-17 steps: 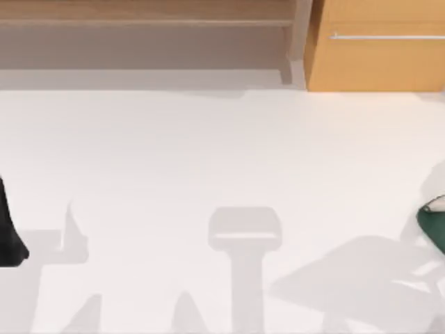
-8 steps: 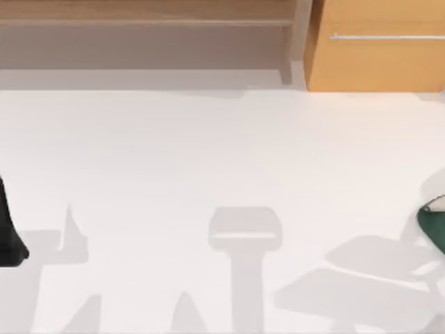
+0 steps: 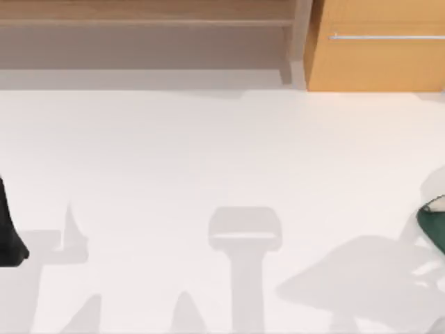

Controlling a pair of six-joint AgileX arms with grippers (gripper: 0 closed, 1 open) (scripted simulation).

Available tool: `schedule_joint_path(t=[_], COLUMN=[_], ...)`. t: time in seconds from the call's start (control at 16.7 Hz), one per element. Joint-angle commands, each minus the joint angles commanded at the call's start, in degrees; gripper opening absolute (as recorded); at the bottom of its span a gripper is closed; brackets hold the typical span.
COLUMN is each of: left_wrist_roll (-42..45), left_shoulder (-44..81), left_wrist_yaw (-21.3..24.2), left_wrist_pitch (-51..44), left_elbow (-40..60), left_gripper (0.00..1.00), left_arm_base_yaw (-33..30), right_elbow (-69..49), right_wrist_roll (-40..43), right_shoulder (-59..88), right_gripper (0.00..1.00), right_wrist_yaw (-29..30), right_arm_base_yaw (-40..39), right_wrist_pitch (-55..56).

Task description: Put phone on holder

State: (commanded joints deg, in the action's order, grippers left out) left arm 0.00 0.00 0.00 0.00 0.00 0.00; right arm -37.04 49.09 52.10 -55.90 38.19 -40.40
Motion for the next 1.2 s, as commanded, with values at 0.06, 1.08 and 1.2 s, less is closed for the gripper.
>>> schedule_joint_path(t=[0.06,1.08,1.2], left_wrist_roll=[0.0,0.0,0.0], left_shoulder=[0.0,0.0,0.0], left_wrist_yaw=[0.0,0.0,0.0], left_wrist_pitch=[0.0,0.0,0.0], left_elbow=[0.0,0.0,0.0], left_gripper=[1.0,1.0,1.0], left_arm_base_yaw=[0.0,0.0,0.0], right_elbow=[0.21,5.72,5.72], right_wrist_roll=[-1.38,-14.69,-14.69], right_shoulder=[-0.03,2.41,2.41], right_gripper=[0.0,0.15,0.3], right_wrist_yaw=[0.94,6.51,6.51], right_arm_base_yaw=[-1.15,-11.08,-11.08], right_wrist_pitch=[1.3,21.07,21.07])
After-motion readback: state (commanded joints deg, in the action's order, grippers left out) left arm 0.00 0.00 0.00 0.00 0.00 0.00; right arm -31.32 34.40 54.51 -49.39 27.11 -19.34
